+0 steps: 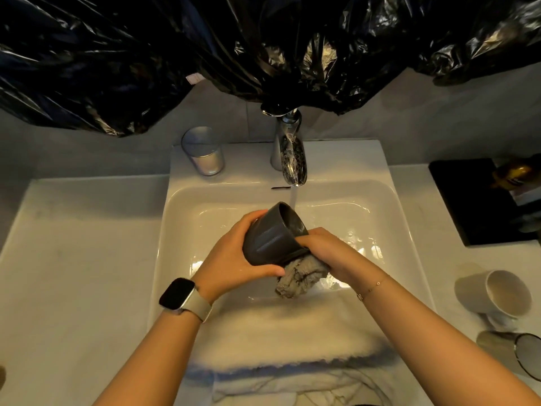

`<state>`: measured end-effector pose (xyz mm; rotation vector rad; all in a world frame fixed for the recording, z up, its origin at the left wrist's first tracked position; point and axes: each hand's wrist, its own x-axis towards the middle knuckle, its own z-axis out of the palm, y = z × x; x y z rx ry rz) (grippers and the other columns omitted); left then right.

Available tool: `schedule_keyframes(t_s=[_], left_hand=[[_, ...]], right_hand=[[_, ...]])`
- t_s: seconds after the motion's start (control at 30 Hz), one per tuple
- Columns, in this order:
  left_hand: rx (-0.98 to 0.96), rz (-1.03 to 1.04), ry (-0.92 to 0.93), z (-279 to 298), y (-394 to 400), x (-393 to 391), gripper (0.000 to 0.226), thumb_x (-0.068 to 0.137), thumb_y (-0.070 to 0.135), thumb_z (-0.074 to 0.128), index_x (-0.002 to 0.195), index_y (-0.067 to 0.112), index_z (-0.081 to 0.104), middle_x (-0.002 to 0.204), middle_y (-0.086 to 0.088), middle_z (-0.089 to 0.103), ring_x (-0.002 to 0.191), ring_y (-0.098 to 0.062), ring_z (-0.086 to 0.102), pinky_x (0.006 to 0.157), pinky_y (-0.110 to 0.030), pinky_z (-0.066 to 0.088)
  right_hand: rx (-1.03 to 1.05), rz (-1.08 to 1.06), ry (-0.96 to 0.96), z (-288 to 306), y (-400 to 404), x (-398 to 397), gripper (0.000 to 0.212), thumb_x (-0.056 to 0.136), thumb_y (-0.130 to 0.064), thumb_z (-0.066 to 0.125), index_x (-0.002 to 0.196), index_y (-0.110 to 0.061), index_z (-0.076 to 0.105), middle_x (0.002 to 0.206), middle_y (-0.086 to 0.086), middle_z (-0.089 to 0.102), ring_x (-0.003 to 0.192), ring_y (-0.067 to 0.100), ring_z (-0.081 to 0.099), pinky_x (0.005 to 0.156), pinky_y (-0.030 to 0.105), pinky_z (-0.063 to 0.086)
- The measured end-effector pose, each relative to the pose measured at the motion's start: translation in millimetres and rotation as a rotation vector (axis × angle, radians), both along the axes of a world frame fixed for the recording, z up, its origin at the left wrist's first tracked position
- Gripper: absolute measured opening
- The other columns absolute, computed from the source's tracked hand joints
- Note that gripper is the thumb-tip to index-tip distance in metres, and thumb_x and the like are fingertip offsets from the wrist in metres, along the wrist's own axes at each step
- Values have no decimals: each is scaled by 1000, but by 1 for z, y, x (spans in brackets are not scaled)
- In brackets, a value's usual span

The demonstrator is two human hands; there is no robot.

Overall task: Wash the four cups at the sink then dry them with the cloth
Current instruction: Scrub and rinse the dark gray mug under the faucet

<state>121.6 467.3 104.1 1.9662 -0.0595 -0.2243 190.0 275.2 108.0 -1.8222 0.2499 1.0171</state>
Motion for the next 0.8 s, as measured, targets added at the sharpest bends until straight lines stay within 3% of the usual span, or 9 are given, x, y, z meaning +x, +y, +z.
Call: schedule_keyframes(t_s=[0.07, 0.13, 0.23, 0.3, 0.37, 0.47, 0.57, 0.67, 0.8], left_hand=[[83, 38, 36, 8, 2, 0, 86, 63, 52, 86, 135, 43, 40, 123, 23, 56, 109, -1, 60, 88, -20, 54], [86, 100, 175, 10, 6, -1, 81, 62, 58, 84, 130, 40, 45, 115, 19, 60, 103, -4, 62, 84, -24, 56], [62, 125, 438, 20, 12, 0, 87, 51, 71, 79, 122, 27, 55, 108, 6, 66, 98, -13, 65, 73, -22, 54], [79, 148, 585, 28, 15, -1, 83, 50, 72, 74, 114, 21, 61, 101, -1, 71, 89, -15, 69, 67, -23, 55], [90, 184, 699, 33, 19, 0, 67, 66, 64, 76, 108, 13, 65, 95, -7, 73, 81, -18, 71, 62, -23, 56], [36, 266, 820, 38, 25, 1, 61, 73, 59, 73, 107, 9, 66, 95, -13, 74, 79, -22, 73, 65, -28, 60], [-58, 320, 792, 43, 27, -1, 68, 67, 66, 76, 108, 14, 64, 100, -11, 73, 87, -20, 71, 69, -28, 57], [-182, 376, 622, 38, 29, -5, 81, 50, 71, 73, 113, 22, 62, 108, -3, 71, 107, -20, 62, 83, -28, 46], [-327, 577, 338, 28, 21, 1, 92, 62, 54, 86, 137, 21, 45, 123, 0, 62, 114, -17, 59, 95, -29, 48]], right_hand=[[20, 0, 65, 0, 3, -2, 47, 72, -40, 64, 97, 0, 67, 88, 23, 65, 80, 34, 59, 73, 43, 41], [62, -73, 146, -4, -1, -4, 64, 70, -55, 64, 108, -3, 66, 103, 25, 69, 93, 37, 65, 83, 48, 46], [144, -118, 221, -6, -19, -9, 64, 80, -65, 60, 110, -8, 68, 104, 20, 72, 102, 35, 68, 98, 47, 48], [260, -168, 287, -7, -36, -12, 55, 77, -57, 66, 101, -8, 69, 96, 17, 74, 92, 32, 71, 94, 42, 52], [345, -259, 346, -12, -50, -18, 49, 66, -47, 76, 97, -10, 69, 97, 18, 73, 90, 31, 70, 93, 42, 52], [383, -380, 366, -23, -61, -24, 41, 59, -29, 82, 94, -14, 66, 97, 17, 72, 86, 30, 68, 80, 36, 55], [434, -500, 371, -24, -63, -29, 30, 65, -12, 75, 93, -12, 64, 93, 18, 69, 80, 31, 66, 67, 32, 56], [442, -610, 339, -25, -59, -30, 14, 80, -4, 65, 90, -12, 60, 84, 16, 66, 68, 28, 64, 53, 27, 51], [436, -681, 233, -25, -51, -22, 12, 86, -6, 58, 93, -12, 50, 74, 20, 67, 62, 31, 64, 52, 26, 42]])
